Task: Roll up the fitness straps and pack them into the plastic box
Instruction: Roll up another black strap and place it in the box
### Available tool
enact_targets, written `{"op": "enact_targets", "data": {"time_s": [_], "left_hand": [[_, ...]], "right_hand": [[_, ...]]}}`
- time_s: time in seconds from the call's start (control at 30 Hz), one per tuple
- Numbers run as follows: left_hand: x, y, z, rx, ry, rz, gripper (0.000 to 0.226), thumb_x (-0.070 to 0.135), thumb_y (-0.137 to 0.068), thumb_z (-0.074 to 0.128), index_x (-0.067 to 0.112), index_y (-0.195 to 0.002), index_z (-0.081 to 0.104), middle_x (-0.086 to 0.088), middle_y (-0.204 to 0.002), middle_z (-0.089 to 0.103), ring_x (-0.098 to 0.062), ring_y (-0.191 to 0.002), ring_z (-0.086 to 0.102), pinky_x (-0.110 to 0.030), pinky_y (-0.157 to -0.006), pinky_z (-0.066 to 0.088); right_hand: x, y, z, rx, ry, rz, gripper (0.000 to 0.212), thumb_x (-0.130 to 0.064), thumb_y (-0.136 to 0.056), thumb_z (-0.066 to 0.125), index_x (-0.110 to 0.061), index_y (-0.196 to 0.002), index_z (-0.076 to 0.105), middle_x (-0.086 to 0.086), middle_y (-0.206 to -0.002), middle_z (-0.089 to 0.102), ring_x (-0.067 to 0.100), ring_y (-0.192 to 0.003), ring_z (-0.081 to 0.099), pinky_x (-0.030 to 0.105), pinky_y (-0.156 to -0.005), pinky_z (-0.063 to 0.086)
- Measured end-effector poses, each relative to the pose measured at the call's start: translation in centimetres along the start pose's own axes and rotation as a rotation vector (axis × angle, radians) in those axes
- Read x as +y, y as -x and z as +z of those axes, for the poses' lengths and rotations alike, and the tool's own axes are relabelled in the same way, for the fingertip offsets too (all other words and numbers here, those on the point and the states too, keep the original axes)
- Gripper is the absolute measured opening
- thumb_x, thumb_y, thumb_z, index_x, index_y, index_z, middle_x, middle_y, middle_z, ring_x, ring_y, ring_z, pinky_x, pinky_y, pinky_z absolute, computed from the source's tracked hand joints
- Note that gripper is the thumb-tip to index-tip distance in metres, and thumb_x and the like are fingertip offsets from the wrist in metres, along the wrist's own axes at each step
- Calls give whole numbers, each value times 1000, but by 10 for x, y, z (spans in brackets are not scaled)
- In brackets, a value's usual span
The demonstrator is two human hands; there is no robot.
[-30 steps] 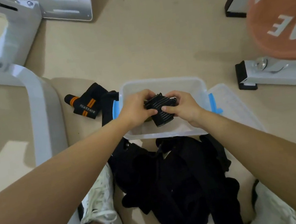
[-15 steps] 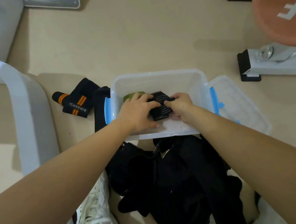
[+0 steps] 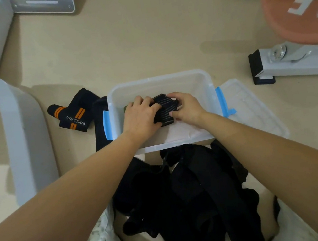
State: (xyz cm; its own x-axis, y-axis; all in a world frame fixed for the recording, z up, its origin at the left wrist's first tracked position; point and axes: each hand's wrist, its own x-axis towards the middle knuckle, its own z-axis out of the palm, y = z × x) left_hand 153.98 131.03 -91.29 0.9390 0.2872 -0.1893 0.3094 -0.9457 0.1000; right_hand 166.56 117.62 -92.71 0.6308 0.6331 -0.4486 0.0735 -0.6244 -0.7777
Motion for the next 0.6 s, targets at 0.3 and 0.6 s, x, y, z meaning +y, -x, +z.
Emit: {"op": "enact_targets", "data": {"time_s": [0.3,0.6], "left_hand": [[-1,4,-17,-113,116,-5,61,47,-87,69,30,-144,55,-4,-140,56,-30,-125,46,-43,-96,46],[19,83,-69,128,349,243,20,28,-91,66,20,-109,73,3,-97,67,-21,-93,61,-40,-72,54]], "right_hand": [[-20,18,-28,-65,223,-14,71,-9,-86,77,-26,-148,47,11,-127,61,25,-111,62,38,-106,47],[-40,148,-64,109,235,-233,9,-18,-89,72,-23,-97,73,-7,-84,71,6,-76,64,14,-74,50]]}}
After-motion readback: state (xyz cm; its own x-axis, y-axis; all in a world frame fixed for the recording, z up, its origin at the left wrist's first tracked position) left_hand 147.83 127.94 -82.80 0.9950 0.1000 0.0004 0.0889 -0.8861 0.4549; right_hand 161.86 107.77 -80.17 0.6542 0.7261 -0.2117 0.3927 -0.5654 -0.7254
